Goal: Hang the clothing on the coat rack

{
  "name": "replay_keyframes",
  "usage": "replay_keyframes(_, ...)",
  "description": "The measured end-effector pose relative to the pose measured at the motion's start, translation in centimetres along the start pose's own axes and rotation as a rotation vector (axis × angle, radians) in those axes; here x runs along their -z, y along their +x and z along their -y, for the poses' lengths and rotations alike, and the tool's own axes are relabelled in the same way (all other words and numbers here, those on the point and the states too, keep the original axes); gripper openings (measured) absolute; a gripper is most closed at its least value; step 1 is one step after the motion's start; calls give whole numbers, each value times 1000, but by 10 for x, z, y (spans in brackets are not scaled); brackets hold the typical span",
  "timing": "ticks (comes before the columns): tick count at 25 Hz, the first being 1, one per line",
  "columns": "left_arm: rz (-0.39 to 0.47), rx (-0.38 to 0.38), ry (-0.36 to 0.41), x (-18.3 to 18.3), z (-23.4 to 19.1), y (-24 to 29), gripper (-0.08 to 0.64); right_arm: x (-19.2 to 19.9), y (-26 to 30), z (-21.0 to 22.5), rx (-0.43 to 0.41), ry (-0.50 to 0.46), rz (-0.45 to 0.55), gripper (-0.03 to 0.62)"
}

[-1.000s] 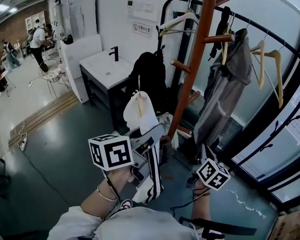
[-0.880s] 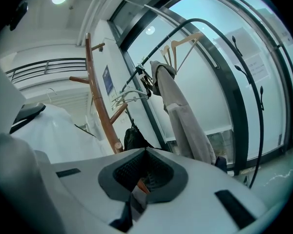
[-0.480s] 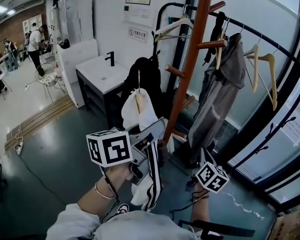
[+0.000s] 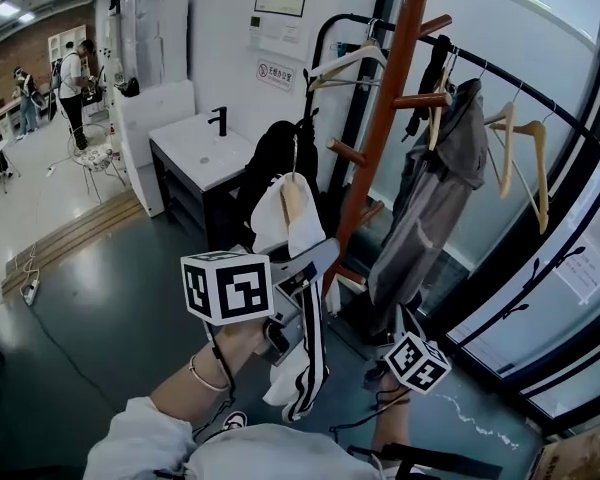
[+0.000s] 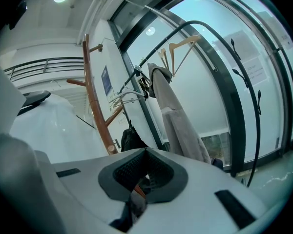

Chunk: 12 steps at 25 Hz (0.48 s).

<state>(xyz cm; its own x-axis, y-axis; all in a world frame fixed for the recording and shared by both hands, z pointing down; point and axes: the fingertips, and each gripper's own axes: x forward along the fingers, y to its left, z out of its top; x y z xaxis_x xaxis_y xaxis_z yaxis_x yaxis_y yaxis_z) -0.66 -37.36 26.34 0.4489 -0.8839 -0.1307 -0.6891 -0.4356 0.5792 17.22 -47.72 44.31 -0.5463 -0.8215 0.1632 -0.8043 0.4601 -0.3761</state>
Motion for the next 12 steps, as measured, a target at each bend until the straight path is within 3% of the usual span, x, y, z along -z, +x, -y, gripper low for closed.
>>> replay_keyframes(12,-56,40,33,-1,13,23,138,-1,-10,19,42,24,10,23)
